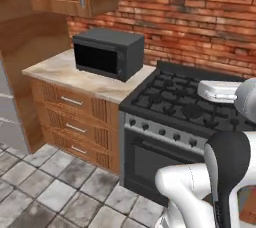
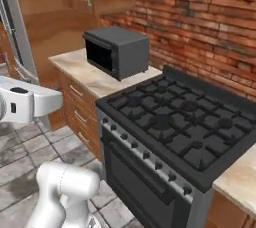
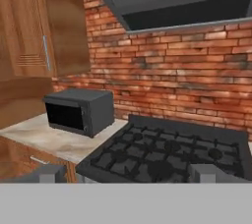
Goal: Grab the spray bottle from the cabinet, then place it next to the cutting board for sanitizing. Then grab the dish brush from the countertop next to the sink and place it next to the cutting board.
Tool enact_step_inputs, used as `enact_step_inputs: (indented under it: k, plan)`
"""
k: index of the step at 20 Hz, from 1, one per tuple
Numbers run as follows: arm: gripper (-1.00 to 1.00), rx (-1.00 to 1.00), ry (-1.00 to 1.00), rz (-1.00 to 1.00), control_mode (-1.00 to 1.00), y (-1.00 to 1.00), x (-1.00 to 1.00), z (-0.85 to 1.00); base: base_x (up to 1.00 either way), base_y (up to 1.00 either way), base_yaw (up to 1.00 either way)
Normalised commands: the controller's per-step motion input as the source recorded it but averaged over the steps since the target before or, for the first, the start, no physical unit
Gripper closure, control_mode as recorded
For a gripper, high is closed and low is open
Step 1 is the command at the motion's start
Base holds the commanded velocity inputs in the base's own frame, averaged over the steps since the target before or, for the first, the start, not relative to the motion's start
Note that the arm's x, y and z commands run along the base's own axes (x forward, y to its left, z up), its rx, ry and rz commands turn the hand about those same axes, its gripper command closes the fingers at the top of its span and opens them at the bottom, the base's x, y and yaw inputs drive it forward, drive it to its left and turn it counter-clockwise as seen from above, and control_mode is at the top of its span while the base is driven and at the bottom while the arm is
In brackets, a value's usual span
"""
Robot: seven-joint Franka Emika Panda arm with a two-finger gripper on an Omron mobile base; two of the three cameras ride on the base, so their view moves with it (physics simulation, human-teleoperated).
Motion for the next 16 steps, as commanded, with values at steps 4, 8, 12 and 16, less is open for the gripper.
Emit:
enact_step_inputs:
  k: [4,8,12,16]
  plan:
    - [-1.0,0.0,0.0,0.0,1.0,0.0,0.0,0.0,-0.06,0.34,0.99]
    - [-1.0,0.0,0.0,0.0,1.0,0.0,0.0,0.0,-0.12,0.15,1.0]
    - [-1.0,0.0,0.0,0.0,1.0,0.0,0.0,0.0,-0.13,0.19,0.99]
    - [-1.0,0.0,0.0,0.0,1.0,0.0,0.0,0.0,-0.01,0.3,0.97]
